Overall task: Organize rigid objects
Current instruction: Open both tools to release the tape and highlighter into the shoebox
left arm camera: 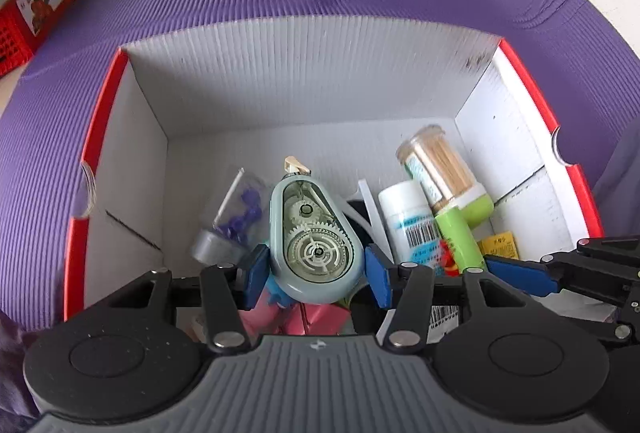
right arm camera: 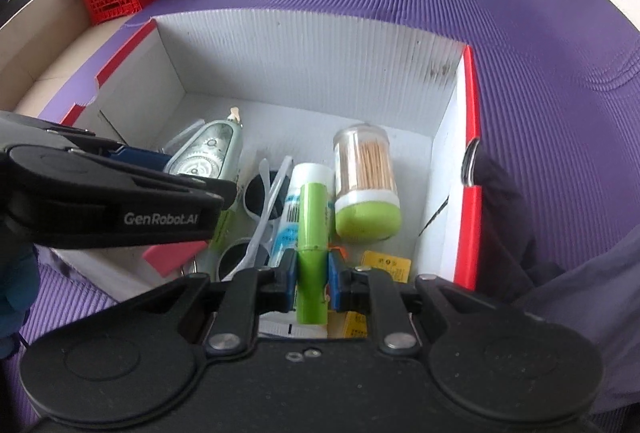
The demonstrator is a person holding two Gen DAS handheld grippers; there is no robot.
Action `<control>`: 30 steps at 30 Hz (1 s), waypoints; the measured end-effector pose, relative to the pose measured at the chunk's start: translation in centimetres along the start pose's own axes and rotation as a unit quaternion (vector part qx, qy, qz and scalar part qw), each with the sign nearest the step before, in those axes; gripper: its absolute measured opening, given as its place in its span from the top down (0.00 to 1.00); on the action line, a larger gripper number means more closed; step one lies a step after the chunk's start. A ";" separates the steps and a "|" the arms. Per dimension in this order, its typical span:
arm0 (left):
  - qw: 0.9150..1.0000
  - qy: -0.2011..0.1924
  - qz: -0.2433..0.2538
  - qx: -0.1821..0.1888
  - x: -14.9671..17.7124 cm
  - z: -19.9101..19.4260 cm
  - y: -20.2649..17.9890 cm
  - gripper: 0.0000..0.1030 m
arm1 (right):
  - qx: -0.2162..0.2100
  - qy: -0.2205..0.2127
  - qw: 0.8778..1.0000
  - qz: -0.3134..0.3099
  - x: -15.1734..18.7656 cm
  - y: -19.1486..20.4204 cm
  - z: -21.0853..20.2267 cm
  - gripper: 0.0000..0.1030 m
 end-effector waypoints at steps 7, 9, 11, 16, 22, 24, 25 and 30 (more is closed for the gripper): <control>1.000 -0.006 0.004 0.004 0.6 -0.3 -0.3 0.50 | -0.004 0.002 1.000 0.008 0.2 -0.1 -0.5 0.79; 1.000 -0.010 -0.001 0.005 0.7 -0.6 -0.1 0.50 | -0.006 -0.002 1.000 0.008 0.2 -0.1 -0.9 0.77; 1.000 -0.016 -0.007 0.005 0.9 -1.3 0.1 0.50 | -0.008 -0.007 1.000 0.010 0.2 -0.1 -1.3 0.77; 0.999 -0.038 -0.020 0.016 1.3 -4.1 0.5 0.49 | -0.016 -0.026 0.999 0.010 0.5 0.0 -3.5 0.71; 0.998 -0.062 -0.021 0.018 2.2 -8.0 0.1 0.46 | -0.020 -0.049 0.999 0.012 1.0 0.4 -6.4 0.65; 0.997 -0.073 -0.018 0.017 2.9 -9.3 -0.1 0.46 | -0.024 -0.056 0.998 0.014 1.3 0.7 -7.4 0.63; 0.997 -0.078 -0.015 0.016 3.2 -10.0 -0.3 0.46 | -0.025 -0.059 0.998 0.014 1.5 0.8 -7.9 0.62; 0.995 -0.100 -0.014 0.018 4.8 -13.0 -0.7 0.44 | -0.026 -0.077 0.997 0.015 2.6 1.2 -10.4 0.56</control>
Point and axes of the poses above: each gripper's, at about its wrist camera, not at the fingertips, and z roughly the way its jaws point, y to its left, x to its underside, the point moved 1 cm from there along z, roughly the way its jaws point, and after that the axes turned 13 degrees about -z, right-handed, at the moved point
